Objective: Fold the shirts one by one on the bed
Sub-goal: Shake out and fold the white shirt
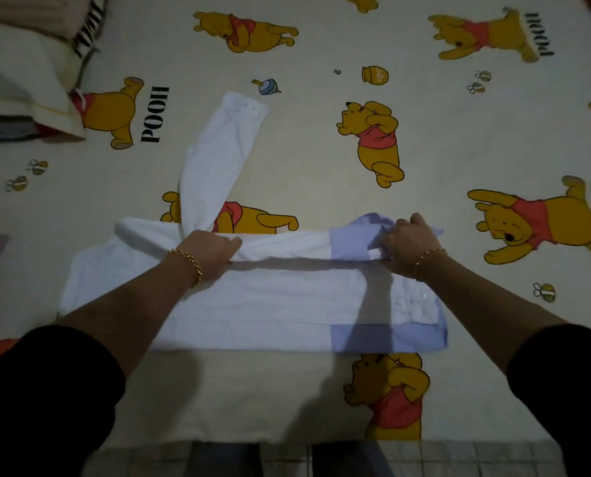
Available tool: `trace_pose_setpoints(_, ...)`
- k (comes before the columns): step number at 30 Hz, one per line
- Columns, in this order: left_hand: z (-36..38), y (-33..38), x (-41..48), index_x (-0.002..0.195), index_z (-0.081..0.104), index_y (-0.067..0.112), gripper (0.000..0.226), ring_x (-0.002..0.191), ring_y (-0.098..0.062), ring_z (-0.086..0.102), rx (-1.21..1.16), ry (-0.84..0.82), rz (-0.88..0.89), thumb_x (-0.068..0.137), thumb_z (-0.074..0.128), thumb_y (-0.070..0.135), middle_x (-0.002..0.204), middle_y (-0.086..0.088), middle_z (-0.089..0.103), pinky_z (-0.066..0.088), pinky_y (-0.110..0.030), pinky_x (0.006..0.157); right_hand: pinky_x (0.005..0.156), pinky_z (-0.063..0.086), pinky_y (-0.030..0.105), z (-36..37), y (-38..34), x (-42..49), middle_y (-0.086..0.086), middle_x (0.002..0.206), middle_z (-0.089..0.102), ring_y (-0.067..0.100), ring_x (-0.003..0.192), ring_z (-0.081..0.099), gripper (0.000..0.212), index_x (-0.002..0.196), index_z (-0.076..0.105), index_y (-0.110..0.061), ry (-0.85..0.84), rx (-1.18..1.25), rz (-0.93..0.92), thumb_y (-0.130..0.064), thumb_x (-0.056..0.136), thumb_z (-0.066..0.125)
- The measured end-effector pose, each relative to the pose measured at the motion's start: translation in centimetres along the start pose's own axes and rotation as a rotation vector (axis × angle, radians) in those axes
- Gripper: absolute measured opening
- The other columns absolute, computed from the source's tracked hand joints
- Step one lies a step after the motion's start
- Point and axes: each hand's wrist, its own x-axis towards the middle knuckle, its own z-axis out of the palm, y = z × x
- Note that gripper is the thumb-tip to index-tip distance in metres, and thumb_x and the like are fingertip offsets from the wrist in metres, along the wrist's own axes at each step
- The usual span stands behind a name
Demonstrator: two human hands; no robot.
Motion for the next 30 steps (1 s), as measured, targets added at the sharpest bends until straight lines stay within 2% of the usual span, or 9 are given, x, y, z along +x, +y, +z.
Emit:
trace_pose_setpoints(5,3.0,5.3,-4.3,0.129,0.038,0.016,0.053,0.103,-0.025,0.06,-0.165,-0.114,-0.005,0.092,0.041,0.054,0.117,-0.005,0.06,0.046,-0.032,0.079,0.099,0.039,0.041,3.0,-3.4,-5.3,-0.001,0.097,0.069,0.02,0.092,0.062,0.03,0.09,0.06,-0.025,-0.273,0.063,0.071,-0.048,0.09,0.042)
trace_pose_setpoints(8,4.3,6.6,-4.7,0.112,0.049,0.017,0.06,0.097,-0.021,0.059,-0.23,-0.124,-0.028,0.087,0.033,0.069,0.107,-0.004,0.061,0.041,-0.029,0.072,0.054,0.045,0.026,4.3,-4.5,-6.9,0.002,0.086,0.067,0.019,0.074,0.062,0.067,0.102,0.059,-0.021,-0.323,0.264,0.088,-0.081,0.074,0.045)
trace_pose_setpoints(10,4.2,6.7,-4.0,0.101,0.054,0.017,0.056,0.09,-0.021,0.06,-0.256,-0.021,-0.084,0.09,0.029,0.066,0.098,-0.004,0.064,0.043,-0.03,0.07,0.049,0.04,0.025,4.2,-4.7,-6.9,0.003,0.076,0.063,0.018,0.065,0.058,0.078,0.096,0.055,-0.016,-0.277,0.32,0.094,-0.088,0.071,0.037)
trace_pose_setpoints(15,2.5,6.8,-0.8,0.112,0.052,0.015,0.031,0.102,-0.021,0.054,-0.32,0.169,-0.135,0.098,0.037,0.038,0.11,-0.004,0.059,0.045,-0.035,0.082,0.066,0.045,0.034,2.4,-5.1,-3.9,0.011,0.102,0.061,0.029,0.094,0.058,0.039,0.108,0.053,-0.009,-0.064,0.417,0.113,-0.043,0.098,0.038)
trace_pose_setpoints(17,2.1,7.1,1.0,0.119,0.049,0.015,0.028,0.109,-0.021,0.05,-0.403,0.198,-0.153,0.098,0.04,0.03,0.117,-0.004,0.054,0.042,-0.035,0.086,0.074,0.044,0.039,1.7,-5.8,-2.2,0.017,0.112,0.056,0.034,0.106,0.052,0.027,0.114,0.052,-0.003,0.02,0.474,0.082,-0.022,0.097,0.043)
trace_pose_setpoints(20,2.1,7.6,3.9,0.127,0.048,0.014,0.033,0.115,-0.023,0.048,-0.528,0.255,-0.144,0.095,0.047,0.02,0.124,-0.006,0.052,0.042,-0.036,0.093,0.075,0.051,0.045,1.0,-7.4,0.3,0.028,0.107,0.056,0.044,0.099,0.057,0.03,0.109,0.057,0.008,0.205,0.617,0.0,0.009,0.079,0.059)
trace_pose_setpoints(23,1.8,8.2,6.2,0.132,0.046,0.015,0.039,0.12,-0.022,0.048,-0.58,0.246,-0.145,0.094,0.05,0.016,0.13,-0.004,0.052,0.04,-0.035,0.099,0.106,0.033,0.039,-0.3,-9.2,2.1,0.02,0.14,0.043,0.035,0.127,0.041,0.047,0.137,0.041,0.003,0.15,0.722,-0.065,0.005,0.09,0.046)
trace_pose_setpoints(27,1.4,8.3,7.7,0.117,0.053,0.016,0.022,0.109,-0.024,0.051,-0.592,0.196,-0.165,0.096,0.047,0.019,0.114,-0.005,0.055,0.042,-0.034,0.088,0.095,0.036,0.038,0.0,-10.0,4.1,0.014,0.128,0.048,0.033,0.118,0.046,0.041,0.131,0.044,-0.005,0.069,0.658,-0.121,-0.007,0.09,0.049)
trace_pose_setpoints(30,1.5,7.8,7.7,0.102,0.054,0.014,0.013,0.098,-0.024,0.05,-0.634,0.186,-0.149,0.097,0.043,0.012,0.102,-0.006,0.052,0.044,-0.035,0.077,0.087,0.038,0.039,0.5,-8.3,4.3,0.01,0.117,0.055,0.031,0.109,0.051,0.032,0.113,0.05,-0.012,-0.026,0.583,-0.05,-0.037,0.094,0.046)
